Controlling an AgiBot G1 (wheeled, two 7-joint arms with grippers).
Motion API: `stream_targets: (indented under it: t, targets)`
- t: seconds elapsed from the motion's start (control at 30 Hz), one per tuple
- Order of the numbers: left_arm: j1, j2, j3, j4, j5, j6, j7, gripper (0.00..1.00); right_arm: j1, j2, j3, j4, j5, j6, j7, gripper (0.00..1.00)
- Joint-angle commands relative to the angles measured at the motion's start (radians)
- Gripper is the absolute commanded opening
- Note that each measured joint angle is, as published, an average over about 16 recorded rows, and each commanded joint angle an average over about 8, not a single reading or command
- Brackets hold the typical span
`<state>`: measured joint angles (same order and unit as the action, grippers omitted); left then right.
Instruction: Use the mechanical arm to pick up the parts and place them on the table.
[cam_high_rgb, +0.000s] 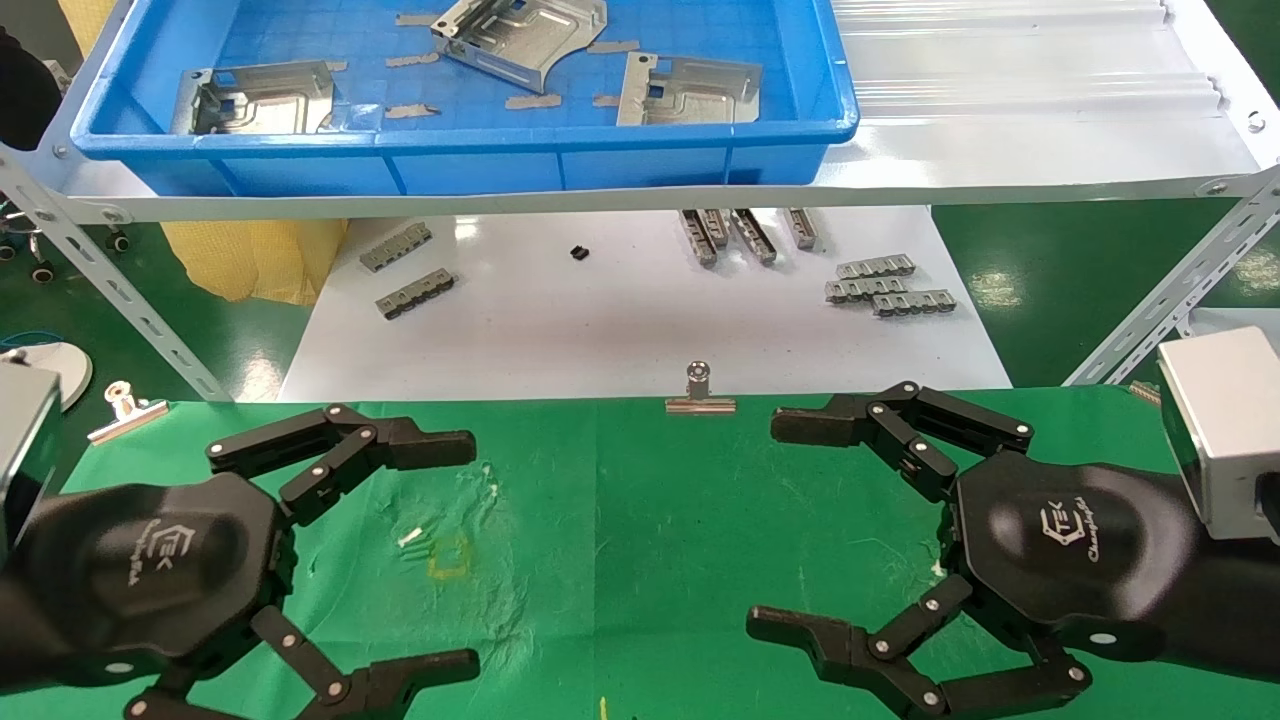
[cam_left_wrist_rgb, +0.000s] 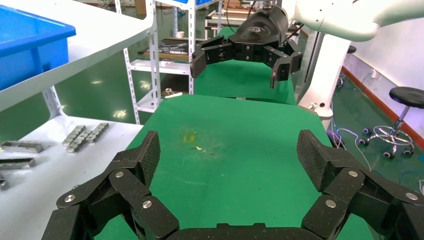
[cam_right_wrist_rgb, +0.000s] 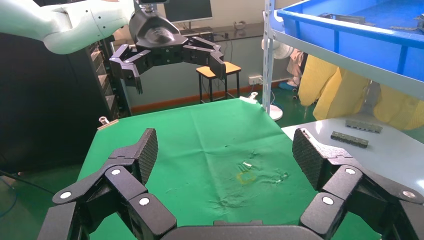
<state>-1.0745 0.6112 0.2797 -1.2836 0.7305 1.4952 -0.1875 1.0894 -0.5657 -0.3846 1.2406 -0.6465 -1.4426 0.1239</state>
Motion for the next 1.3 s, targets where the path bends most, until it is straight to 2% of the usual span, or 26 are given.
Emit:
stream_targets:
  t: [0.03,0.47,0.73,1.3]
  targets:
    - [0.0,0.0,0.0,0.0,0.0,0.0,0.0,1.0,0.0,0.0,0.0,0.0,0.0,0.0,0.0,1.0]
    - [0.0,0.0,0.0,0.0,0.0,0.0,0.0,1.0,0.0,0.0,0.0,0.0,0.0,0.0,0.0,1.0]
    - [0.0,0.0,0.0,0.0,0.0,0.0,0.0,1.0,0.0,0.0,0.0,0.0,0.0,0.0,0.0,0.0]
    - [0.0,0.0,0.0,0.0,0.0,0.0,0.0,1.0,0.0,0.0,0.0,0.0,0.0,0.0,0.0,0.0]
